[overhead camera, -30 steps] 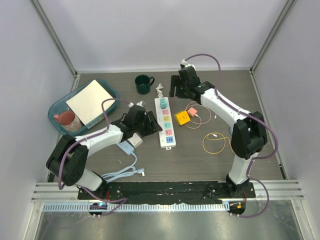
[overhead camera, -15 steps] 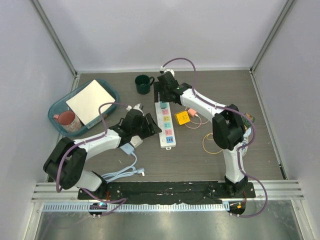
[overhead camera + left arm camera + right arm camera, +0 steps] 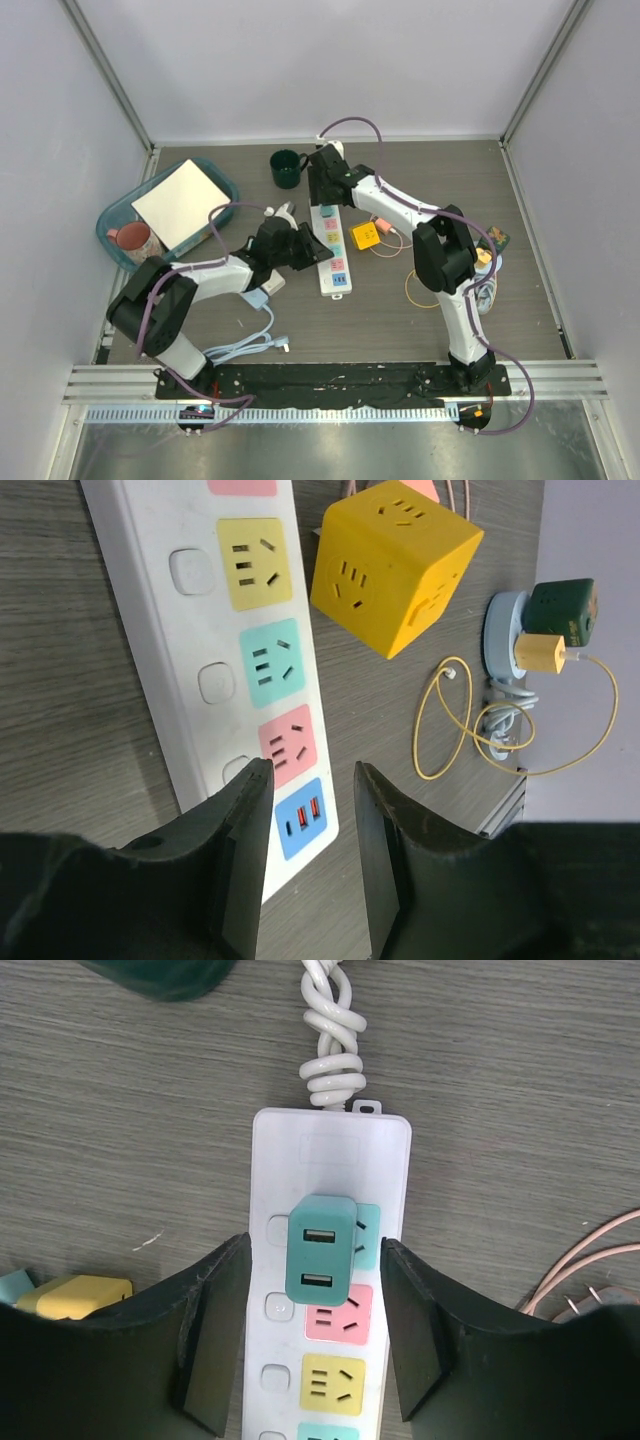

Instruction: Pull the plug off the socket

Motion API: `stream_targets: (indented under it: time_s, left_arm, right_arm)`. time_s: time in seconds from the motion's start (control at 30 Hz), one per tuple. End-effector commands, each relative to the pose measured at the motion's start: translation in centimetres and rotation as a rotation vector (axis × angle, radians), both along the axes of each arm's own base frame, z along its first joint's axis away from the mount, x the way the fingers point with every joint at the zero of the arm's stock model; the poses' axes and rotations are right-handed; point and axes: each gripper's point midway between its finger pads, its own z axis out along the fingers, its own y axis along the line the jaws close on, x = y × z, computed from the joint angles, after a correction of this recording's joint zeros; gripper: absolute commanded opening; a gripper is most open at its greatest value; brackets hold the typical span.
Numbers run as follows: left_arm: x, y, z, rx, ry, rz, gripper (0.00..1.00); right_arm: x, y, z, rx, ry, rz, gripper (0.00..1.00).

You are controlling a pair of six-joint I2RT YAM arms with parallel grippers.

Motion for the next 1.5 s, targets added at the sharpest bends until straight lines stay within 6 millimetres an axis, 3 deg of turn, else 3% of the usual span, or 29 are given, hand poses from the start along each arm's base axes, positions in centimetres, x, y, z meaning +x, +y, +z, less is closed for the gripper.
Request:
stream_targets:
  time_s: [0.0, 0.2, 0.33, 0.4, 0.57, 0.6, 0.73, 0.87, 1.17, 1.33, 1.47]
  left_arm:
    - [1.4, -1.4, 0.9, -0.070, -0.047, -0.014, 0.41]
    - [1.5, -1.6, -2.1, -0.049, -0.016, -0.022, 0.41]
    - [1.4, -0.8, -4.9, 0.003, 0.030, 0.012, 0.39]
    - [0.7, 0.1, -7.2, 0.071, 0.101, 0.031, 0.37]
    - [0.5, 2.4, -9.8, 0.204, 0.175, 0.108, 0.35]
    - [0.0, 2.9, -10.6, 0.236, 0.204, 0.113, 0.34]
    - [-1.1, 3.8, -12.9, 0.297, 0.266, 0.122, 0.32]
    - [-2.1, 4.2, -15.1, 0.329, 0.318, 0.124, 0.31]
    - [-2.9, 4.1, -15.9, 0.339, 0.334, 0.116, 0.31]
    - [-3.0, 4.3, -15.9, 0.351, 0.334, 0.118, 0.31]
    - [-3.2, 4.6, -16.4, 0.368, 0.346, 0.121, 0.31]
  right_arm:
    - [0.6, 0.7, 1.0, 0.002, -0.027, 0.001, 0.58]
    - [0.6, 0.8, -0.1, -0.008, -0.007, 0.005, 0.50]
    - [0.5, 0.7, -0.5, -0.011, 0.001, 0.005, 0.44]
    - [0.5, 0.7, -0.6, -0.014, 0.002, 0.006, 0.37]
    - [0.6, 0.4, 0.3, -0.027, -0.019, 0.008, 0.03]
    - [0.6, 0.4, 0.5, -0.025, -0.021, 0.009, 0.01]
    - [0.9, 0.9, 2.4, 0.017, -0.042, 0.022, 0.01]
    - [1.5, 1.0, 3.0, 0.077, -0.029, 0.019, 0.01]
    - [1.1, 1.4, 4.8, 0.131, -0.007, 0.023, 0.01]
    - [0.7, 0.7, 4.9, -0.053, -0.070, 0.013, 0.01]
    - [0.7, 0.6, 5.5, -0.069, -0.091, 0.014, 0.01]
